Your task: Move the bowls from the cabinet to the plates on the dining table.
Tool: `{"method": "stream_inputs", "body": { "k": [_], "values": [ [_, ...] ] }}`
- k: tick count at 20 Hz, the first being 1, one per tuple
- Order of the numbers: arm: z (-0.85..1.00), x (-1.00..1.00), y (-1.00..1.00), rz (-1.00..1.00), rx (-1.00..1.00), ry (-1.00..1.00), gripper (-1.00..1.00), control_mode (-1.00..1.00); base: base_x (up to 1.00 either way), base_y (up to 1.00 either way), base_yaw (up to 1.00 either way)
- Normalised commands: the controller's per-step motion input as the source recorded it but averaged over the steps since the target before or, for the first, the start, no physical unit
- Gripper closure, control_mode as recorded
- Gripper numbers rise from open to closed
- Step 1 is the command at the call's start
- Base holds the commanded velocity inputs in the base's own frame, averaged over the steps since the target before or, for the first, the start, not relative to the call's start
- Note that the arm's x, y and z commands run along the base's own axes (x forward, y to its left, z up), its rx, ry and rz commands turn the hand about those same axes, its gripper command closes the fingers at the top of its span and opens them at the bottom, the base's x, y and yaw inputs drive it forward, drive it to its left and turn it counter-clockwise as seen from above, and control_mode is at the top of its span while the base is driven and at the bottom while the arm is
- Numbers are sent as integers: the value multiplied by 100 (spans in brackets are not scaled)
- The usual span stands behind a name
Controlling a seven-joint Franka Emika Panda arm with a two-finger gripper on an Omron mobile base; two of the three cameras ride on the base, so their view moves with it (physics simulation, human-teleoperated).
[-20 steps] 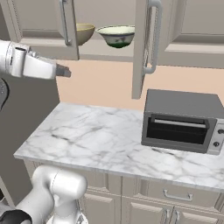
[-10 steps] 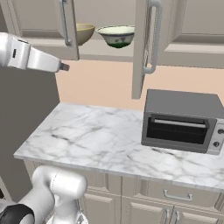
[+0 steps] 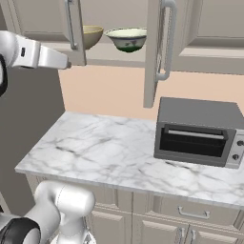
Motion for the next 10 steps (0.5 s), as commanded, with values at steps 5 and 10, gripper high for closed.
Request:
{"method": "stream_inputs", "body": {
  "k": [5,10],
  "values": [
    [0,32,38,23,3,-4,-100,-100,0,0,0],
    [0,33,35,21,1,-3,-100,-100,0,0,0]
  ]
}}
